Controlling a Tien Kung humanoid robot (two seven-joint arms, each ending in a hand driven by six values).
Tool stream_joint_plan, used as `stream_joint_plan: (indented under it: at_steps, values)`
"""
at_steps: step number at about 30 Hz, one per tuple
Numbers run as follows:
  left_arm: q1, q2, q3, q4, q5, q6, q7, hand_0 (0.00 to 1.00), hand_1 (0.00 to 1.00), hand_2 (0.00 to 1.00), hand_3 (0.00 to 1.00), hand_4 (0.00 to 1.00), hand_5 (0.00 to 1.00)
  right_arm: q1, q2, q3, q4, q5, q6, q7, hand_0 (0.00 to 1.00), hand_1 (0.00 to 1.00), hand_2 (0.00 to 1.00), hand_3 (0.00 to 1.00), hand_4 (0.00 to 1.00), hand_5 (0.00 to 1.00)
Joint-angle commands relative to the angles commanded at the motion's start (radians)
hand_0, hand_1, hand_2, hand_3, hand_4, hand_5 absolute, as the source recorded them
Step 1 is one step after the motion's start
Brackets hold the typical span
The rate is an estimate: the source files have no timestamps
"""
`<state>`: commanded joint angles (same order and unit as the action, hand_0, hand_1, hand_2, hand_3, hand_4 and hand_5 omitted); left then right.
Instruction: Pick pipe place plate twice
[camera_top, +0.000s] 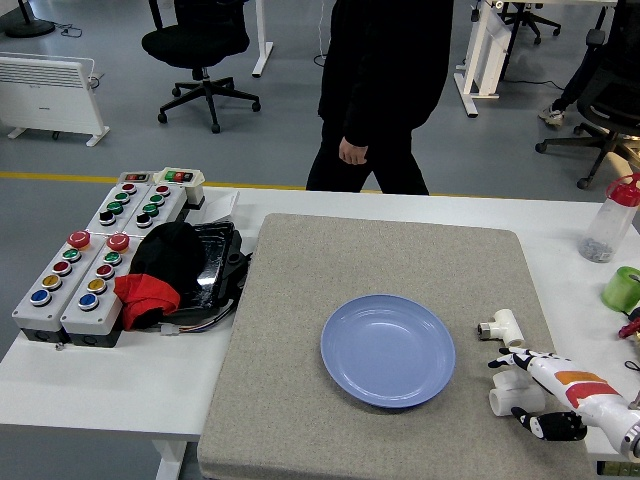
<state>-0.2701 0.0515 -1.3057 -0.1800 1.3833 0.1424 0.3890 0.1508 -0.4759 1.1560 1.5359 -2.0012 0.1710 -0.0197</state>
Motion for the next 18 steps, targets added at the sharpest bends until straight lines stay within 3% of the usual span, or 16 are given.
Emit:
stream_joint_plan:
  at_steps: [8, 18]
  values:
    - [0.004, -0.001, 0.001, 0.000, 0.003, -0.001, 0.000, 0.721, 0.748, 0.702, 0.647, 0.396, 0.998, -0.018, -0.011, 0.014, 0.028, 0.002, 0.002, 0.002, 0.908, 0.851, 0.899, 0.819, 0.713, 0.159]
    - [0.013, -0.006, -0.002, 0.000, 0.015, -0.005, 0.002, 0.720, 0.749, 0.702, 0.647, 0.394, 0.998, 0.003, 0.003, -0.013, -0.025, 0.012, -0.007, 0.003, 0.903, 0.854, 0.909, 0.843, 0.671, 0.118]
